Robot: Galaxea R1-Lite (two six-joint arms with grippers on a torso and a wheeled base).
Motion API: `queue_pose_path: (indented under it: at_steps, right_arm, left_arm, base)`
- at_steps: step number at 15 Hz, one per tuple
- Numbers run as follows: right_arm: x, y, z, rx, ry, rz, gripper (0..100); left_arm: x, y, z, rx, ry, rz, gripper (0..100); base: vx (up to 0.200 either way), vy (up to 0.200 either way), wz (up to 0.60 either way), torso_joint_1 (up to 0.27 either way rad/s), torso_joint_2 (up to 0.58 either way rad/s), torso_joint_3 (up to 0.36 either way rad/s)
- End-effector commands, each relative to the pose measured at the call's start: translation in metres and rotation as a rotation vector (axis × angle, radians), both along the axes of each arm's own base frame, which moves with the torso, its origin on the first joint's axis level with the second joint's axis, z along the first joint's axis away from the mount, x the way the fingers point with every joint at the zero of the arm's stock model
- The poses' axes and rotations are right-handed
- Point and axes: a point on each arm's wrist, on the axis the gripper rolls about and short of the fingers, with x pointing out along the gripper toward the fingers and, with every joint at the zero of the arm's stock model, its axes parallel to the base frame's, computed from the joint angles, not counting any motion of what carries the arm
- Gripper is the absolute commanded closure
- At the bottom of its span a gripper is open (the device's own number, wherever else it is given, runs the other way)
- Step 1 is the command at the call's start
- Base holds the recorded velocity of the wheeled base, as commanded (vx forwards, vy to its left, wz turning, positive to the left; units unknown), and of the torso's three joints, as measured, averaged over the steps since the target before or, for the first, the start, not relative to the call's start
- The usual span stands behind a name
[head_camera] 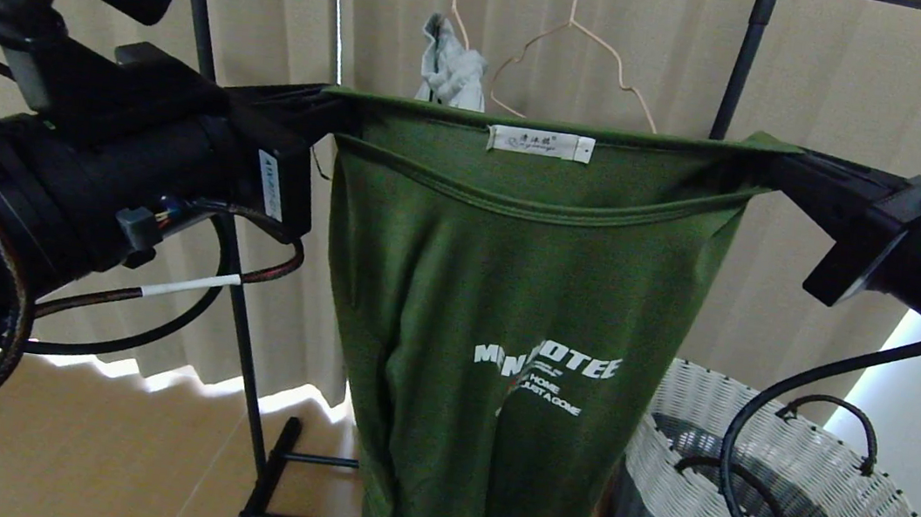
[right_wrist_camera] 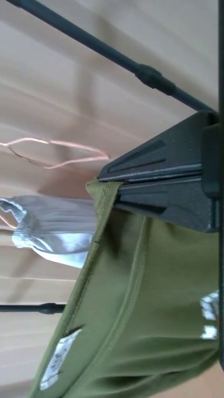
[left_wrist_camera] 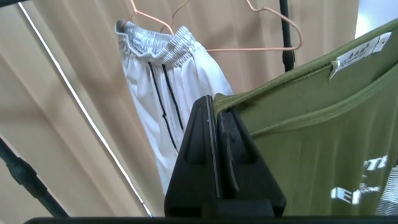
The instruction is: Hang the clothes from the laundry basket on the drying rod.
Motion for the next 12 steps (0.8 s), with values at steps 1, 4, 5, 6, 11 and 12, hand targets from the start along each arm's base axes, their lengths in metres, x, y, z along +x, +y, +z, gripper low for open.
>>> queue_pose_path:
  at_steps: [1, 4, 5, 6, 11, 12]
  right_arm:
    - [-0.017, -0.01, 0.001, 0.008, -0.017, 0.003, 100]
    - [-0.04, -0.023, -0.004, 0.01, -0.035, 0.051, 100]
    - [-0.045, -0.026, -0.008, 0.004, -0.034, 0.078, 100]
    - [-0.053, -0.029, -0.012, -0.002, -0.037, 0.127, 100]
    - [-0.07, -0.035, -0.025, -0.028, -0.041, 0.3, 100]
    - [-0.07, -0.035, -0.026, -0.03, -0.036, 0.3, 100]
  left_arm:
    - [0.002, -0.002, -0.001, 0.003, 0.006, 0.005, 100]
    - [0.018, -0.016, -0.003, 0.006, 0.023, 0.061, 100]
    - [0.023, -0.021, 0.0, -0.005, 0.019, 0.093, 100]
    - [0.03, -0.028, 0.005, -0.025, 0.012, 0.135, 100]
    - [0.029, -0.048, 0.003, -0.039, 0.02, 0.098, 100]
    - [0.028, -0.049, 0.004, -0.04, 0.018, 0.091, 100]
  base:
    - [0.0, 0.0, 0.0, 0.0, 0.0, 0.0]
    - [0.0, 0.0, 0.0, 0.0, 0.0, 0.0]
    - [0.0, 0.0, 0.0, 0.0, 0.0, 0.0]
    - [0.0, 0.0, 0.0, 0.0, 0.0, 0.0]
    - [0.0, 0.0, 0.0, 0.0, 0.0, 0.0]
    - [0.0, 0.0, 0.0, 0.0, 0.0, 0.0]
